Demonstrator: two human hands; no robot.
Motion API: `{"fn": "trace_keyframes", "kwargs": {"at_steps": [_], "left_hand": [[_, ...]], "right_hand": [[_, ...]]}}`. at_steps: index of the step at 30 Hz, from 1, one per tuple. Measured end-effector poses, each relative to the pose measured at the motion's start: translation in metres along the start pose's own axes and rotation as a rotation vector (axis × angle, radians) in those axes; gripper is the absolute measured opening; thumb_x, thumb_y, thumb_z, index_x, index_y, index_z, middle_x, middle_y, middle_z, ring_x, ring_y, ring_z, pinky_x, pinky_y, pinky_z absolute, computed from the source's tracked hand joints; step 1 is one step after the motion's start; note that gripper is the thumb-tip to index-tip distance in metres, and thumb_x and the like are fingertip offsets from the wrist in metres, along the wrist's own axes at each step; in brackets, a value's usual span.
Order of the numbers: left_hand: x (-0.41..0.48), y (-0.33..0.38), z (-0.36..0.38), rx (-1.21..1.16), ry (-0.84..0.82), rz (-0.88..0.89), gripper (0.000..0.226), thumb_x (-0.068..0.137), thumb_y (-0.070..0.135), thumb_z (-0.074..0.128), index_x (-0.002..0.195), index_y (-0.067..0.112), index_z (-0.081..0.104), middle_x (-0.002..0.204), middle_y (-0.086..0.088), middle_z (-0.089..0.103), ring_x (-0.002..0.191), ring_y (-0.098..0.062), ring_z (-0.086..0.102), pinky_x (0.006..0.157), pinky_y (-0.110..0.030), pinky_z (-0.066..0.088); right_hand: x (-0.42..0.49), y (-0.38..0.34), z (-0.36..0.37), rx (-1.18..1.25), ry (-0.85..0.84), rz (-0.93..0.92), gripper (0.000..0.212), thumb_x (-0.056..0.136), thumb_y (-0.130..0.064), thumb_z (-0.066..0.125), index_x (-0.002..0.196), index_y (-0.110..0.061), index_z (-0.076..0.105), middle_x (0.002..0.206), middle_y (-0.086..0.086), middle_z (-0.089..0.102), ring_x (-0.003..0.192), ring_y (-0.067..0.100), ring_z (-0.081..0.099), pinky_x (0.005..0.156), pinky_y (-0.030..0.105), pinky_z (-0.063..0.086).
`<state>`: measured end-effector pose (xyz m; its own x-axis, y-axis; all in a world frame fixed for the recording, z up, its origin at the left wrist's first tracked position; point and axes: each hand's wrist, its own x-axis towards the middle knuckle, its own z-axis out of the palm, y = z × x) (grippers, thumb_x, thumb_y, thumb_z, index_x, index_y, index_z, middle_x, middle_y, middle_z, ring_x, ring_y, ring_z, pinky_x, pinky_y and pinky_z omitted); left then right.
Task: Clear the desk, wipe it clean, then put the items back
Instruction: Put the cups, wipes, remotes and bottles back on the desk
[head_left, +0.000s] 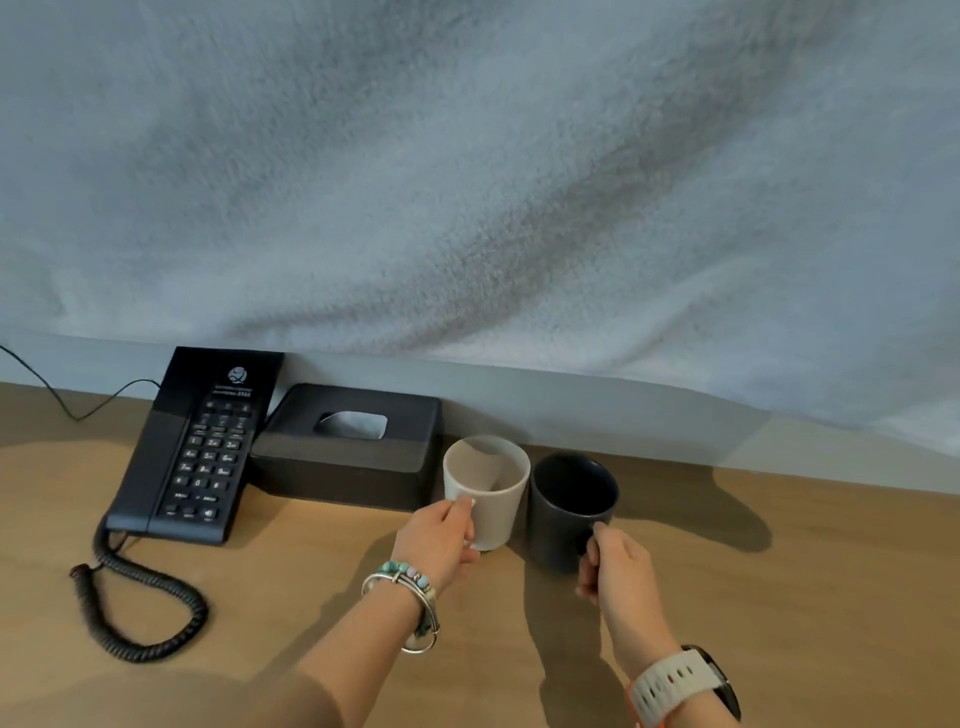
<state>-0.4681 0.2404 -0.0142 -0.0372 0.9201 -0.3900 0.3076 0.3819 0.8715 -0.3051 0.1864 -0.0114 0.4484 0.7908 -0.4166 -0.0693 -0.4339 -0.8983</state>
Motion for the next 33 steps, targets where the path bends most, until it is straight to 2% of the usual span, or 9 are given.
{"fn": "trace_keyframes", "kwargs": {"at_steps": [5, 10, 17, 19, 24, 27, 29, 33], "left_hand": [[0.014, -0.004, 0.007, -0.069, 0.039, 0.002, 0.039, 0.097, 0.034, 0.043, 0.064, 0.014, 0.048, 0.07, -0.004, 0.062, 0.079, -0.024, 0.067, 0.074, -0.035, 0.054], [0.033, -0.005, 0.011, -0.138, 0.034, -0.011, 0.04, 0.099, 0.029, 0.04, 0.063, 0.015, 0.048, 0.055, 0.005, 0.052, 0.063, -0.017, 0.054, 0.061, -0.029, 0.042], [0.047, 0.008, 0.023, -0.047, 0.05, -0.013, 0.037, 0.1, 0.03, 0.035, 0.071, 0.015, 0.052, 0.077, -0.001, 0.06, 0.074, -0.018, 0.065, 0.068, -0.033, 0.051], [0.052, 0.014, 0.025, -0.005, 0.054, -0.016, 0.037, 0.1, 0.03, 0.033, 0.07, 0.016, 0.05, 0.076, 0.001, 0.058, 0.074, -0.016, 0.065, 0.072, -0.033, 0.05], [0.062, 0.016, 0.023, 0.039, 0.019, 0.012, 0.04, 0.1, 0.029, 0.033, 0.066, 0.017, 0.049, 0.068, 0.001, 0.054, 0.064, -0.013, 0.056, 0.069, -0.031, 0.044], [0.065, 0.014, 0.019, 0.047, -0.02, 0.011, 0.041, 0.1, 0.031, 0.035, 0.066, 0.017, 0.053, 0.069, 0.0, 0.056, 0.068, -0.016, 0.056, 0.076, -0.035, 0.048], [0.066, 0.014, 0.017, 0.066, -0.034, 0.011, 0.041, 0.1, 0.032, 0.035, 0.067, 0.018, 0.054, 0.07, -0.001, 0.056, 0.069, -0.017, 0.056, 0.075, -0.036, 0.048], [0.06, 0.016, 0.015, 0.112, -0.03, 0.037, 0.036, 0.099, 0.033, 0.036, 0.071, 0.021, 0.053, 0.066, 0.0, 0.052, 0.062, -0.016, 0.049, 0.067, -0.03, 0.042]], "right_hand": [[0.024, 0.001, 0.007, -0.021, -0.028, -0.017, 0.04, 0.098, -0.02, 0.039, 0.058, -0.013, 0.041, 0.05, 0.004, 0.045, 0.057, 0.022, 0.044, 0.064, 0.037, 0.036], [0.043, -0.003, 0.018, -0.082, -0.104, -0.073, 0.038, 0.098, -0.019, 0.037, 0.06, -0.011, 0.04, 0.05, 0.004, 0.047, 0.062, 0.024, 0.047, 0.064, 0.037, 0.034], [0.065, -0.016, 0.03, -0.088, -0.119, -0.069, 0.034, 0.097, -0.015, 0.035, 0.064, -0.01, 0.042, 0.059, 0.009, 0.052, 0.068, 0.026, 0.051, 0.067, 0.035, 0.039], [0.069, -0.018, 0.031, -0.09, -0.117, -0.07, 0.035, 0.097, -0.015, 0.036, 0.063, -0.01, 0.044, 0.059, 0.008, 0.054, 0.069, 0.026, 0.054, 0.068, 0.035, 0.041], [0.07, -0.021, 0.03, -0.097, -0.123, -0.079, 0.036, 0.097, -0.014, 0.035, 0.063, -0.009, 0.044, 0.06, 0.009, 0.054, 0.069, 0.025, 0.053, 0.069, 0.035, 0.042], [0.069, -0.019, 0.032, -0.105, -0.114, -0.088, 0.035, 0.097, -0.015, 0.035, 0.064, -0.01, 0.045, 0.06, 0.008, 0.054, 0.069, 0.025, 0.053, 0.071, 0.037, 0.042], [0.068, -0.019, 0.033, -0.102, -0.107, -0.075, 0.035, 0.098, -0.016, 0.034, 0.066, -0.011, 0.046, 0.066, 0.008, 0.056, 0.07, 0.024, 0.054, 0.071, 0.035, 0.042], [0.068, -0.02, 0.032, -0.169, -0.102, -0.065, 0.027, 0.098, -0.021, 0.036, 0.078, -0.014, 0.052, 0.087, 0.007, 0.059, 0.077, 0.018, 0.056, 0.075, 0.035, 0.043]]}}
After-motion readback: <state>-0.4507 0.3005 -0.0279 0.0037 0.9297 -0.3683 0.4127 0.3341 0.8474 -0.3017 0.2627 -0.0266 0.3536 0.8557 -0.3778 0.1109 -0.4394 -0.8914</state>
